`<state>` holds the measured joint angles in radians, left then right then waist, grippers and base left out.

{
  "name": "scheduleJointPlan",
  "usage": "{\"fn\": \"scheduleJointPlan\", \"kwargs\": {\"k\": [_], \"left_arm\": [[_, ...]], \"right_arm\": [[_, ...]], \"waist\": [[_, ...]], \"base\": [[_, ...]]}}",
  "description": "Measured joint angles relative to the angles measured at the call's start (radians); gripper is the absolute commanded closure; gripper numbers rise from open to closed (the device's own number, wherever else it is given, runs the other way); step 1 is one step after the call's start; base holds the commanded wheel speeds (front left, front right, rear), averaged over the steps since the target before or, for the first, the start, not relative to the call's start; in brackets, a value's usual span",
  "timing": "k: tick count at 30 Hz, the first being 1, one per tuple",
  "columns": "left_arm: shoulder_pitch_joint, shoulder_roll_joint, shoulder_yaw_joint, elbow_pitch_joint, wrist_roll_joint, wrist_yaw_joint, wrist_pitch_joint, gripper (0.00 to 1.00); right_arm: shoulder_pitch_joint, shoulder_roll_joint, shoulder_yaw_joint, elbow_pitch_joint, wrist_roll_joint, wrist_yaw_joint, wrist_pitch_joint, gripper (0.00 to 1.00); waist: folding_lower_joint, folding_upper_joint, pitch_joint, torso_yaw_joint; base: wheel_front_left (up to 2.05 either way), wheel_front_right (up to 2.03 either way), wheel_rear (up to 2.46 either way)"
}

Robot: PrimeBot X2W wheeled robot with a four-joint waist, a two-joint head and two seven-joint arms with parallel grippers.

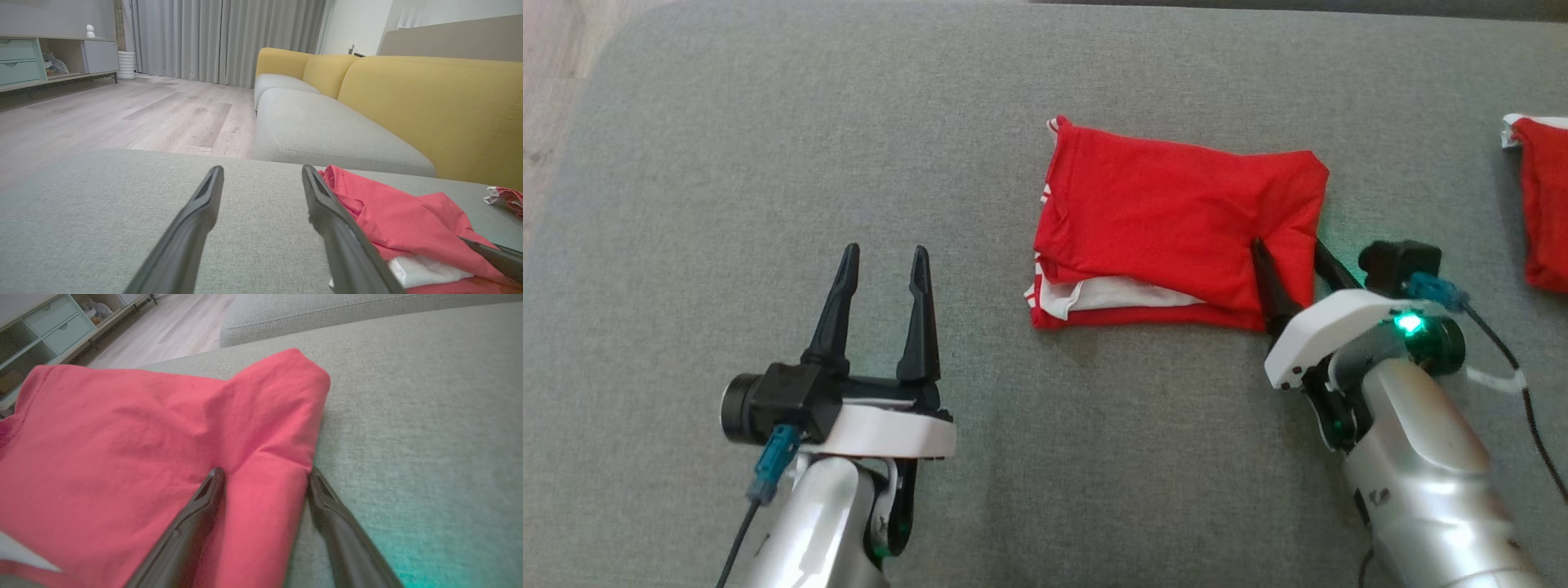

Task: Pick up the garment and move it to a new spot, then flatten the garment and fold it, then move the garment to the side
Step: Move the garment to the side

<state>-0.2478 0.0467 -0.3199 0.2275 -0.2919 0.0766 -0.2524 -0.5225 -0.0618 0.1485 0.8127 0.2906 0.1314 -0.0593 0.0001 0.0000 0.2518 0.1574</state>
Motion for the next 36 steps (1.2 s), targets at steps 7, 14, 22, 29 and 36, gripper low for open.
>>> {"fn": "scheduleJointPlan", "kwargs": {"k": [7,14,22,29,36], "left_arm": [[0.000,0.000,-0.002,0.001,0.000,0.003,0.000,0.00],[0.001,0.000,0.002,0.013,0.005,0.002,0.000,0.00],[0.014,0.000,0.001,0.010,0.030,-0.006,0.000,0.00],[0.030,0.000,0.003,0.001,0.040,-0.006,0.000,0.00],[0.025,0.000,0.004,-0.005,0.047,-0.007,0.000,0.00]], "right_arm": [[-0.049,-0.007,0.046,0.077,-0.019,0.000,-0.014,1.00],[-0.059,-0.001,0.040,0.143,-0.116,0.000,-0.113,1.00],[-0.059,-0.029,0.035,0.103,-0.224,0.000,-0.159,1.00],[-0.059,-0.152,0.080,-0.001,-0.267,0.000,-0.130,1.00],[-0.093,-0.314,0.124,-0.081,-0.262,0.000,-0.061,1.00]], "waist": [[-0.0001,0.0000,-0.006,0.000],[-0.0001,0.0000,-0.043,-0.022],[-0.0001,0.0000,-0.086,-0.084],[-0.0001,0.0000,-0.104,-0.159],[0.0000,0.0000,-0.065,-0.197]], "base": [[0.00,0.00,0.00],[0.00,0.00,0.00],[0.00,0.00,0.00],[0.00,0.00,0.00],[0.00,0.00,0.00]]}}
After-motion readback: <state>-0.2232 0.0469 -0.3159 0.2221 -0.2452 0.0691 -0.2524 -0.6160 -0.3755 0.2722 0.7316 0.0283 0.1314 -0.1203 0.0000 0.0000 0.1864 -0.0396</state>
